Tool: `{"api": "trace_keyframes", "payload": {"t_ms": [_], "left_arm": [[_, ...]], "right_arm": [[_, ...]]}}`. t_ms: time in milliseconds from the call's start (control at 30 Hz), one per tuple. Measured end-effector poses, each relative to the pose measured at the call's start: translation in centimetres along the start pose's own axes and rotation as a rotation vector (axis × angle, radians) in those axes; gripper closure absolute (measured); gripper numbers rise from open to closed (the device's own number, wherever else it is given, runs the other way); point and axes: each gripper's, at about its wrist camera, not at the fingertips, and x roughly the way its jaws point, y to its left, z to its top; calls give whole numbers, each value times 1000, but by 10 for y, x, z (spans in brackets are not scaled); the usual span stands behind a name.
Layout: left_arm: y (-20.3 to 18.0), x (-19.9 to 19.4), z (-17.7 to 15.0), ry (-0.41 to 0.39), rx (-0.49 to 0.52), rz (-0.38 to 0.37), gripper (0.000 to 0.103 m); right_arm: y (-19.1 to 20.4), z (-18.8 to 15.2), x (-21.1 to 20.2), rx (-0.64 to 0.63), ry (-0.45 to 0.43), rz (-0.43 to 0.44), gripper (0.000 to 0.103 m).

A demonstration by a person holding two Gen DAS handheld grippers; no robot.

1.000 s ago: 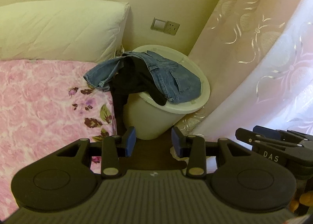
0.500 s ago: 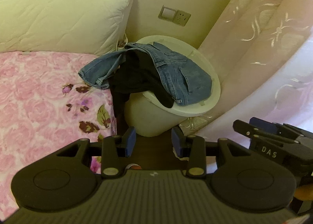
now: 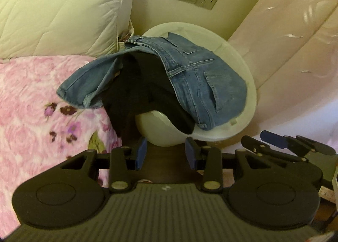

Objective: Fold clothes
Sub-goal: 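Move both tools toward the blue jeans draped on the bin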

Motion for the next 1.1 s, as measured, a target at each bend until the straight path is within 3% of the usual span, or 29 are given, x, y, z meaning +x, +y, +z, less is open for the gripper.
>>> {"api": "trace_keyframes", "payload": {"t_ms": [267,867,1100], "left_arm": [[-3,57,33,39,-3,44,67],[16,108,52,65,-56,72,67],[28,116,59,58,-74,100,67]], "right_arm": [[-5,14,69,-106,28,-13,58],[13,1,171,-271,71,-91,58],[32,-20,200,-494,46,-179,58]]}}
